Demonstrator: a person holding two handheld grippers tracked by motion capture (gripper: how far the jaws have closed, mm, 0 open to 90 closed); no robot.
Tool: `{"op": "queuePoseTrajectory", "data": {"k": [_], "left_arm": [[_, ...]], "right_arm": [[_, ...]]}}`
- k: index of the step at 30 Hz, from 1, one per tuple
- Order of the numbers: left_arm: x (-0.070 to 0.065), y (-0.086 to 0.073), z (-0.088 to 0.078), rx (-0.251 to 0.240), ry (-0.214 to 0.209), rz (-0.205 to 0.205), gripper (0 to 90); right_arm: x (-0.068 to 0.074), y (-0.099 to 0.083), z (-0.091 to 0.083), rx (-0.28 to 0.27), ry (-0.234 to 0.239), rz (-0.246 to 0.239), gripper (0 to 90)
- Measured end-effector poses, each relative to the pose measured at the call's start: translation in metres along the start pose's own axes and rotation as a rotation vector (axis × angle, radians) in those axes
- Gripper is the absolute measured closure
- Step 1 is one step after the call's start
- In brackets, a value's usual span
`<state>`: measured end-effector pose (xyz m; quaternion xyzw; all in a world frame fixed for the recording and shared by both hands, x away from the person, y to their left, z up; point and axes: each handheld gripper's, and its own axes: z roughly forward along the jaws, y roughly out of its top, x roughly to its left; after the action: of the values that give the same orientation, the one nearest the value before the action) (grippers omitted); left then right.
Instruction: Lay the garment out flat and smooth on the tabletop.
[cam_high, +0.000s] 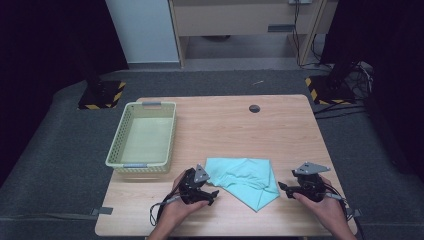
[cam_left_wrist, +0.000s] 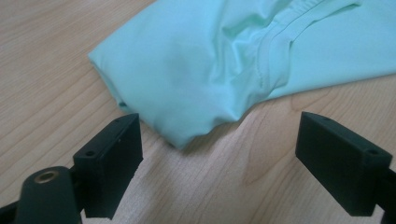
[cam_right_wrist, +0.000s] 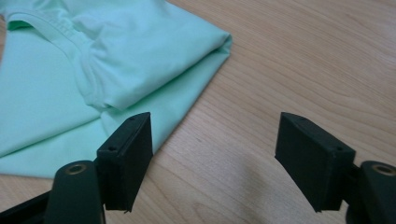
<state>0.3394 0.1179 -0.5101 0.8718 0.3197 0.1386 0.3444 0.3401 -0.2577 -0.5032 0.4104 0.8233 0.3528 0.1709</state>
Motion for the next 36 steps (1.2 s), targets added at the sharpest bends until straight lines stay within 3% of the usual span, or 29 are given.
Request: {"op": "queuePoseTrajectory", "data": {"k": [11,20,27,30,36], "left_arm": [[-0.003,0.004,-0.005,-0.047,0.011,0.01,24.6],[-0.009,0.009,-0.006,-0.076,0.013,0.042,38.0],[-0.015,0.012,0.001,-0.057,-0.001,0.074,47.8],[-0.017,0.013,0.005,-0.046,-0.008,0.086,50.0],[-0.02,0.016,0.018,-0.027,-0.018,0.11,48.5]], "right_arm": [[0.011,0.006,-0.003,-0.013,0.051,-0.036,45.5],[0.028,0.013,0.001,-0.044,0.092,-0.107,59.5],[0.035,0.018,0.009,-0.045,0.109,-0.128,69.0],[0.038,0.021,0.015,-0.041,0.115,-0.137,68.5],[0.044,0.019,0.026,-0.021,0.121,-0.166,53.9]]}}
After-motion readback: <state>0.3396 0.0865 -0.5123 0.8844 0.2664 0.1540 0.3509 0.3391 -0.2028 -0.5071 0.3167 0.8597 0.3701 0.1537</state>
